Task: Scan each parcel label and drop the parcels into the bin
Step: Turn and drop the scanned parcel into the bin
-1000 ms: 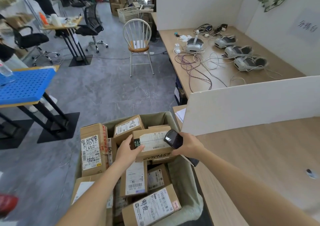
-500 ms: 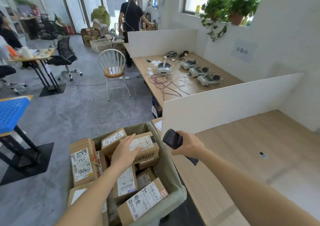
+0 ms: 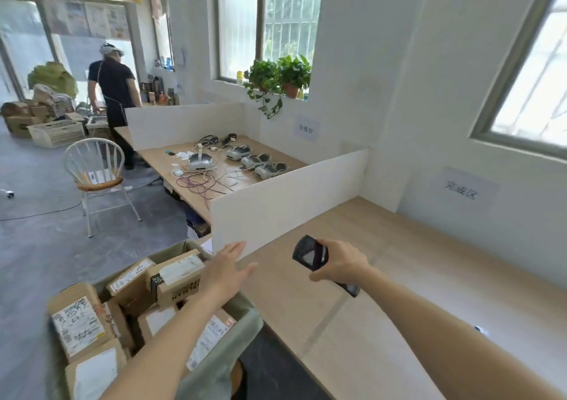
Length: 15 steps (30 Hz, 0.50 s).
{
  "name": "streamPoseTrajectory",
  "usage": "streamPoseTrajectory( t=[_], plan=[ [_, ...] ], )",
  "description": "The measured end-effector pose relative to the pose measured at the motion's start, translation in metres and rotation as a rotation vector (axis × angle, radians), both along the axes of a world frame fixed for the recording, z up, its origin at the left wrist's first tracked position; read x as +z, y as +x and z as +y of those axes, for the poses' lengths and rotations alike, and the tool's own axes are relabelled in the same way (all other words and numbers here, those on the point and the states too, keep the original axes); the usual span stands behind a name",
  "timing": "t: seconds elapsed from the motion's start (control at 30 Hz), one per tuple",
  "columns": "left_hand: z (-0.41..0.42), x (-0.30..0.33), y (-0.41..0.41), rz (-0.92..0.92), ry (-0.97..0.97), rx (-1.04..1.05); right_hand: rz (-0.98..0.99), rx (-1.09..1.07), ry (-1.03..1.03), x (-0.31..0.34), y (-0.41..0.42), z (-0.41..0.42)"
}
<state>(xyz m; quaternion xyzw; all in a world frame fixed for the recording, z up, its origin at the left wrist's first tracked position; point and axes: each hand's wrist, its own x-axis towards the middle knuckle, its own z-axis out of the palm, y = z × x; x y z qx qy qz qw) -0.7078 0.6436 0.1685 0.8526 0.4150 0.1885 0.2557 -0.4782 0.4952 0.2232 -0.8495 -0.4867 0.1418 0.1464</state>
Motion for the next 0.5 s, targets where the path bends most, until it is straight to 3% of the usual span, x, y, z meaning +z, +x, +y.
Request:
streamPoseTrajectory(
  t=[0.5],
  plan=[
    [-0.202,0.072,0.214,-0.065,0.059,-0.456,-0.127,-0.507,0.105,0.07,0.109,-0.313]
  ],
)
